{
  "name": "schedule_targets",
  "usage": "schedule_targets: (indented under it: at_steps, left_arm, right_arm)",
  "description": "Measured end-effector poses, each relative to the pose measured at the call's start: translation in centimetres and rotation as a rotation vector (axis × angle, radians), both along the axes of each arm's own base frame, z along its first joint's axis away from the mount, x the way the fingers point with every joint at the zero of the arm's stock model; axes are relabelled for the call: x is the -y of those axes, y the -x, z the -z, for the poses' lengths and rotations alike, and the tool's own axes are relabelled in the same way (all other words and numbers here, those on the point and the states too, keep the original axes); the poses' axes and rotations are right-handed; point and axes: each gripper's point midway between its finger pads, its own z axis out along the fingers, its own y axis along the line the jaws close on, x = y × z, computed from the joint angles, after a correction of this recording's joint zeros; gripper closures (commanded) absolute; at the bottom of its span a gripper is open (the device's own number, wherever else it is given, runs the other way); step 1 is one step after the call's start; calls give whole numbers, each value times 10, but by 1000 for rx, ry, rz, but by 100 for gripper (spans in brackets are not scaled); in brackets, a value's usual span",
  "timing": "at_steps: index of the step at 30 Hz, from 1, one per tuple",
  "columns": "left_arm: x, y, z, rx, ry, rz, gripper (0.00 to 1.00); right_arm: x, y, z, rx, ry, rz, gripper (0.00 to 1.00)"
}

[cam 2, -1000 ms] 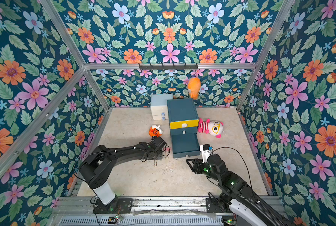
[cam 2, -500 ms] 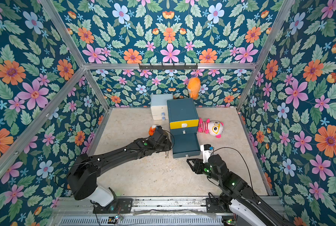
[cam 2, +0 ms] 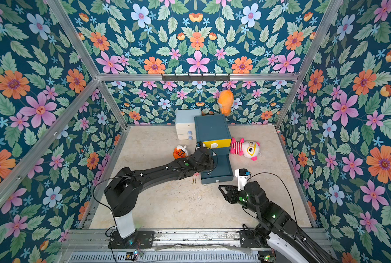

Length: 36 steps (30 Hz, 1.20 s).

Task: Put the binder clips in the drawer according to color
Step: Place the binder clip in the drawer, then pick up the binder clip at the center of the board.

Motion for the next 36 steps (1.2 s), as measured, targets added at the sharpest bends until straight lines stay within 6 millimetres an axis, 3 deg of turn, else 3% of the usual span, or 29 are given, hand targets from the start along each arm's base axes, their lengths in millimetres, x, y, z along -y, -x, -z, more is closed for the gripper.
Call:
schedule_targets:
  at_steps: [4,6,12,16,19,25,32,36]
  left_arm:
    - [0,1,10,-13,-20,1,30]
    - [-1,2,8,-6,-24,-3,28]
    - [-13,15,-33,70,2,-27,28]
    - [-40,26,-45,93,-9,-82,24]
    - [-65,31,-32,64,-59,-133,19]
    - [-111,32,22,-60,-170,-212,22]
    - [-110,31,63,-160,-206,-137,22]
    - [-107,28,72,-182,-223,-91,22]
  right_arm:
    - [1,1,2,-5,5,0,54]
    - [1,1,2,-6,6,1,54]
    - [1,1,3,-10,5,2,54]
    - [1,1,3,-9,5,2,54]
    - [1,1,6,-14,9,2,54]
    - [0,0,10,-23,13,3,54]
    - [-1,-1,10,-24,11,5,54]
    - [-2,-1,13,-36,19,1,54]
